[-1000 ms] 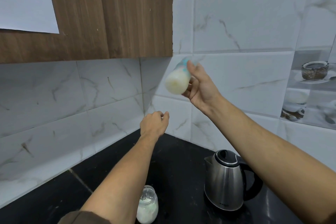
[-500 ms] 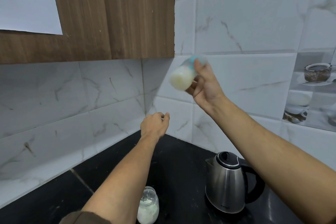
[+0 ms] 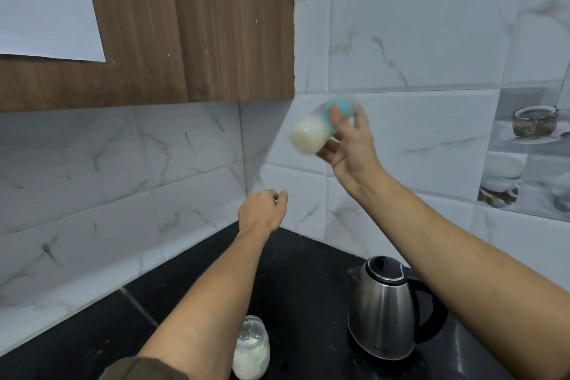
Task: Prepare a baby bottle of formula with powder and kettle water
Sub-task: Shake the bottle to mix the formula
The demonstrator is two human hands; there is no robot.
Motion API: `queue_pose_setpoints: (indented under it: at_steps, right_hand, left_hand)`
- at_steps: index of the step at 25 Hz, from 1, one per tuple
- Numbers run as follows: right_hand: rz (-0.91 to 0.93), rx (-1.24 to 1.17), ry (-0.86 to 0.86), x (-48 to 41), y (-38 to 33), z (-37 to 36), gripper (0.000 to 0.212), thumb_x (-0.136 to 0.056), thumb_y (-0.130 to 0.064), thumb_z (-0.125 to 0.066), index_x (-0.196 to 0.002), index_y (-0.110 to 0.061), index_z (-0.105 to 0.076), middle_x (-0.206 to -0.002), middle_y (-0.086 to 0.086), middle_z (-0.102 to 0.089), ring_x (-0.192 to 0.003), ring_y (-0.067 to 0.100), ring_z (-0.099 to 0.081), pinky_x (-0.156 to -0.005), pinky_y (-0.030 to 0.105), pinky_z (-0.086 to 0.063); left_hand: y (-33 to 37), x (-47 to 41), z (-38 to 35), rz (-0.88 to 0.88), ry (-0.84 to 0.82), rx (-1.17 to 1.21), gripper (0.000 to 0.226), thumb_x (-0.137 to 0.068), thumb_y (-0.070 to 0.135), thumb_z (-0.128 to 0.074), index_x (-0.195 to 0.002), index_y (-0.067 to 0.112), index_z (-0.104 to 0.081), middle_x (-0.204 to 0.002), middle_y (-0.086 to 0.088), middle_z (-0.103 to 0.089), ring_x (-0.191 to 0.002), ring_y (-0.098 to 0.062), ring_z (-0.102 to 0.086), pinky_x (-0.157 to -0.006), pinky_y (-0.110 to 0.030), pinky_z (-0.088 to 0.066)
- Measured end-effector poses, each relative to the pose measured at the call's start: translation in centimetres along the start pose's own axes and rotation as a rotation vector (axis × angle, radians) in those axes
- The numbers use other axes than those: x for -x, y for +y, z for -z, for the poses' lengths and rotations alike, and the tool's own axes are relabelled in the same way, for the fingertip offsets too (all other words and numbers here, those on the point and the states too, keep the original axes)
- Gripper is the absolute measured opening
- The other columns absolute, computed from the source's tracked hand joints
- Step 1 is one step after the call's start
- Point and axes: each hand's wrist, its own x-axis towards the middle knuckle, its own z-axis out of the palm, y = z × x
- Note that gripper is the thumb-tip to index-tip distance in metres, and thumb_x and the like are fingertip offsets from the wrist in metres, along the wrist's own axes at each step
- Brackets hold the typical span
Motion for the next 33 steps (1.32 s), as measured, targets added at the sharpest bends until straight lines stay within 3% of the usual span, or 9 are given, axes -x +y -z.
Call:
queue_pose_setpoints:
  at_steps: [3, 9, 15, 17, 21, 23, 26, 28, 33]
  right_hand:
    - [0.11, -0.196, 0.288, -0.5, -0.7, -0.5, 0.083, -0.094, -0.025, -0.079, -0.16, -0.031, -0.03, -0.129, 0.007, -0.063, -0.1, 0.031, -0.077, -0.075, 0.042, -0.065]
    - [0.011, 0.479, -0.348, 2.5, -0.2, -0.7, 0.083, -0.091, -0.015, -0.08, -0.155, -0.043, -0.036, -0.114, 0.012, -0.075, -0.101, 0.027, -0.077, -0.072, 0.038, -0.062]
    - [0.133, -0.077, 0.268, 0.7, -0.5, -1.1, 0.089, -0.093, -0.026, -0.081, -0.162, -0.037, -0.026, -0.128, 0.006, -0.067, -0.109, 0.035, -0.075, -0.075, 0.04, -0.065]
    - [0.105, 0.015, 0.165, 0.9, -0.7, -1.0, 0.086, -0.093, -0.024, -0.08, -0.16, -0.037, -0.029, -0.126, 0.007, -0.067, -0.106, 0.035, -0.076, -0.074, 0.039, -0.064]
    - [0.033, 0.465, -0.314, 2.6, -0.5, -1.1, 0.081, -0.091, -0.017, -0.082, -0.155, -0.04, -0.038, -0.111, 0.01, -0.075, -0.095, 0.026, -0.077, -0.066, 0.032, -0.06]
    - [0.067, 0.349, -0.189, 2.4, -0.5, -1.2, 0.086, -0.089, -0.022, -0.083, -0.158, -0.039, -0.035, -0.116, 0.011, -0.075, -0.097, 0.027, -0.078, -0.069, 0.035, -0.062]
    - [0.107, -0.019, 0.211, 1.1, -0.8, -1.6, 0.086, -0.093, -0.027, -0.081, -0.161, -0.035, -0.03, -0.131, 0.009, -0.066, -0.098, 0.031, -0.078, -0.073, 0.039, -0.065]
    - [0.106, -0.13, 0.286, 0.6, -0.7, -1.8, 0.084, -0.094, -0.027, -0.08, -0.161, -0.034, -0.029, -0.133, 0.008, -0.061, -0.098, 0.03, -0.078, -0.073, 0.039, -0.065]
    - [0.044, 0.413, -0.276, 2.6, -0.3, -1.4, 0.086, -0.088, -0.024, -0.083, -0.158, -0.039, -0.035, -0.117, 0.013, -0.073, -0.098, 0.027, -0.077, -0.071, 0.037, -0.062]
  left_hand:
    - [-0.4, 0.1, 0.2, 0.014, 0.007, -0.002, 0.052, -0.107, 0.049, -0.034, -0.069, 0.02, -0.056, -0.067, 0.001, -0.061, -0.07, -0.023, -0.059, -0.065, -0.033, -0.044]
    - [0.1, 0.4, 0.1, 0.004, 0.002, -0.015, 0.048, -0.108, 0.049, -0.037, -0.078, 0.018, -0.058, -0.074, 0.0, -0.062, -0.073, -0.022, -0.06, -0.065, -0.032, -0.045]
    - [-0.8, 0.5, 0.5, 0.032, 0.011, 0.004, 0.053, -0.107, 0.05, -0.035, -0.071, 0.018, -0.058, -0.067, 0.001, -0.06, -0.072, -0.025, -0.059, -0.066, -0.033, -0.043]
    - [-0.9, 0.3, 0.5, 0.027, 0.015, 0.01, 0.053, -0.107, 0.049, -0.035, -0.07, 0.018, -0.056, -0.067, 0.001, -0.06, -0.071, -0.025, -0.059, -0.065, -0.033, -0.044]
    - [-0.6, 0.3, 0.5, 0.013, 0.009, 0.009, 0.05, -0.107, 0.05, -0.036, -0.071, 0.021, -0.055, -0.069, 0.001, -0.06, -0.075, -0.024, -0.063, -0.069, -0.035, -0.052]
    - [-0.8, 0.2, 0.4, 0.012, 0.004, 0.017, 0.052, -0.107, 0.051, -0.035, -0.067, 0.022, -0.053, -0.067, 0.002, -0.06, -0.074, -0.024, -0.064, -0.069, -0.035, -0.052]
    - [-1.0, 0.3, 0.4, 0.012, 0.018, 0.01, 0.055, -0.107, 0.051, -0.034, -0.068, 0.02, -0.057, -0.067, 0.0, -0.063, -0.073, -0.025, -0.063, -0.067, -0.034, -0.048]
    - [-1.2, 0.1, 0.5, 0.02, 0.018, 0.002, 0.055, -0.107, 0.051, -0.034, -0.07, 0.018, -0.059, -0.07, -0.001, -0.065, -0.074, -0.026, -0.063, -0.068, -0.034, -0.049]
    - [-0.8, -0.1, 0.4, 0.0, 0.017, 0.013, 0.051, -0.107, 0.05, -0.036, -0.072, 0.02, -0.057, -0.07, 0.001, -0.061, -0.074, -0.024, -0.064, -0.071, -0.037, -0.056]
